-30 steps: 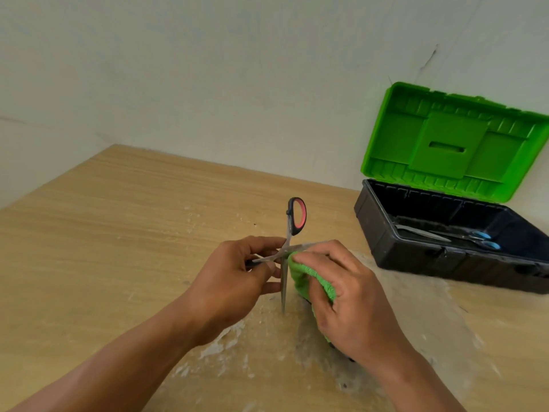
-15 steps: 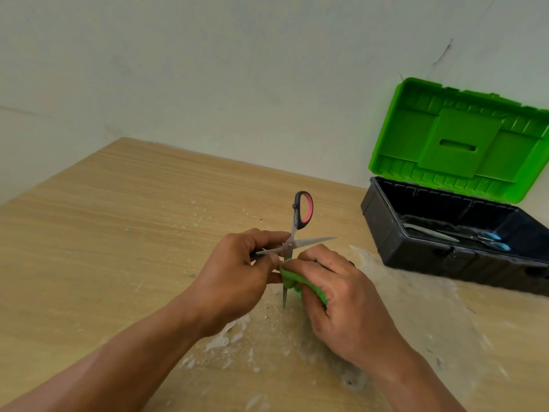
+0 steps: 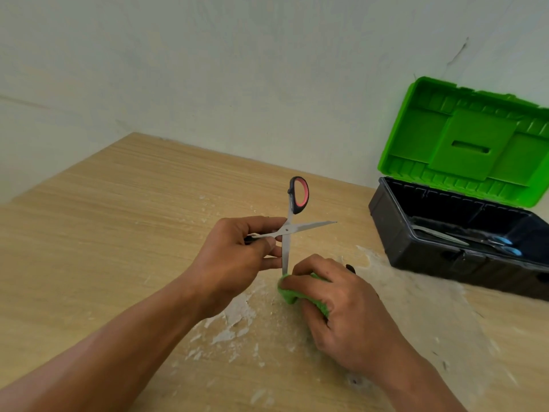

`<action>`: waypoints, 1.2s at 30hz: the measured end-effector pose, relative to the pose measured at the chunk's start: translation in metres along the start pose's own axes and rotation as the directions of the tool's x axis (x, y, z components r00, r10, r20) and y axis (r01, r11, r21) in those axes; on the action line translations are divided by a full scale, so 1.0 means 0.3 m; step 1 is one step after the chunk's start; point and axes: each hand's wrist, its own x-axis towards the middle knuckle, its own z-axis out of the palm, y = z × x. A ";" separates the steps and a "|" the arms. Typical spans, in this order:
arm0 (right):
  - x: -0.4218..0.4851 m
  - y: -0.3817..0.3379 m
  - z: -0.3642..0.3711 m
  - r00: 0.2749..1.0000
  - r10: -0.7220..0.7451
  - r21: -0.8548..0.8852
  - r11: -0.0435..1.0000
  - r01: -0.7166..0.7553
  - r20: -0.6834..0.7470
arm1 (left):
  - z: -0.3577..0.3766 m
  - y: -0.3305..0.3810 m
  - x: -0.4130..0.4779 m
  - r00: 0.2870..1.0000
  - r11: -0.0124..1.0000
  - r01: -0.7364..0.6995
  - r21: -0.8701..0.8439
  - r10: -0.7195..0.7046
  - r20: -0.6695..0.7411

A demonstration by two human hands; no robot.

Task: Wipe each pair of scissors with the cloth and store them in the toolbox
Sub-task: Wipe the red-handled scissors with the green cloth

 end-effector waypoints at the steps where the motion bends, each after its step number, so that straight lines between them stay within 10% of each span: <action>1: 0.000 -0.003 0.000 1.000 0.001 -0.007 1.000 -0.001 0.009 | -0.004 -0.001 0.002 1.000 1.000 0.002 0.000 -0.002 -0.005; 19: -0.002 0.058 -0.026 0.914 0.326 0.288 0.924 -0.253 -0.242 | -0.009 -0.007 0.004 0.997 0.974 0.056 -0.220 -0.045 0.055; 36: 0.009 0.014 0.008 0.906 0.260 0.302 0.940 -0.159 -0.333 | 0.039 -0.030 -0.027 0.995 0.998 0.040 -0.054 -0.035 0.088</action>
